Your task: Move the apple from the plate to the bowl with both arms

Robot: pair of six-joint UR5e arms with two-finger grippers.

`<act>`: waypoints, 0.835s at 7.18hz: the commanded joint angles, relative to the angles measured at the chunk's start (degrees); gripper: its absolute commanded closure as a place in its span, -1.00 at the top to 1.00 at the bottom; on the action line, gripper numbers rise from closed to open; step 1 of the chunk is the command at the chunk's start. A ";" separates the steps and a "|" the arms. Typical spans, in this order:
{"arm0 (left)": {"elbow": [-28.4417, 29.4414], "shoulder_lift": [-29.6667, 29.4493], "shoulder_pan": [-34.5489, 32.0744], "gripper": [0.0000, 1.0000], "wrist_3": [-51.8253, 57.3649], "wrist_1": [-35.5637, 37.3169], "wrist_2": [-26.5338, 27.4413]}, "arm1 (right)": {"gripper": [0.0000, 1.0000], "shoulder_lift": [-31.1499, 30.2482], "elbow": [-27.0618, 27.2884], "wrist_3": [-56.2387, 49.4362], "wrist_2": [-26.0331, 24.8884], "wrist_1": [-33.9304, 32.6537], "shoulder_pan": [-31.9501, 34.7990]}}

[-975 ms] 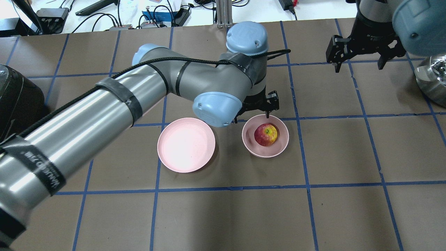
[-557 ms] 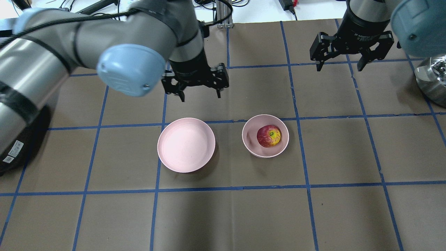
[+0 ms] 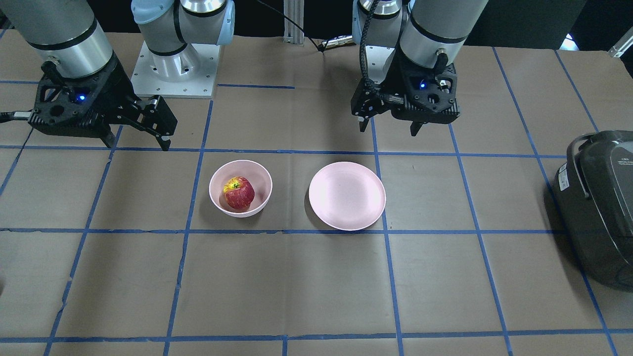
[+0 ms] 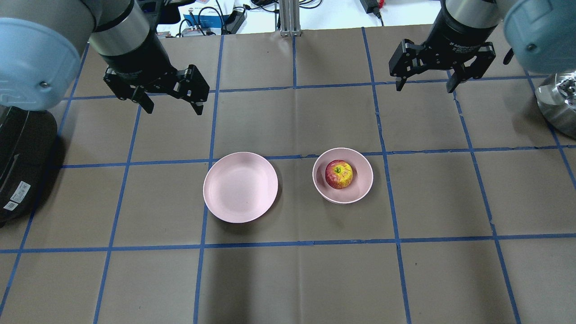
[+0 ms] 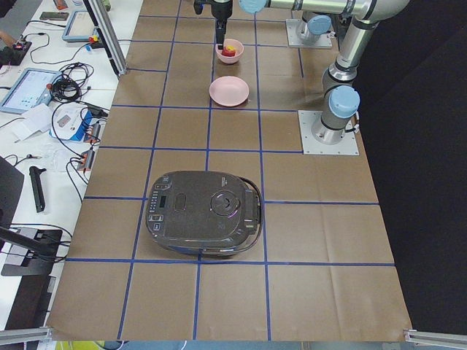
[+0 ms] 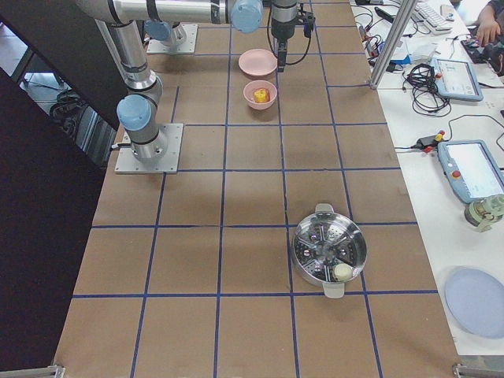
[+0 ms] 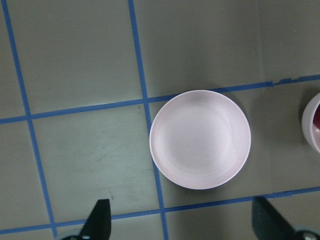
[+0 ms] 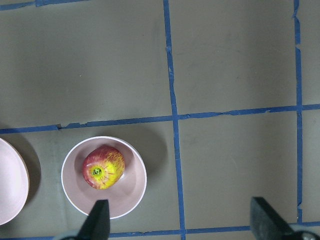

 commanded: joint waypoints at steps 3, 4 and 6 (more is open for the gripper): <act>1.32 0.35 2.09 1.00 -4.10 -1.83 0.80 | 1.00 -0.22 -0.08 0.15 -1.83 0.17 0.26; 1.50 0.44 2.53 1.00 -4.93 -2.44 0.72 | 1.00 -0.22 -0.08 0.15 -2.53 0.09 1.31; 1.15 1.41 3.33 1.00 -7.92 -3.41 -1.91 | 1.00 -0.04 0.01 0.85 -3.42 0.00 2.46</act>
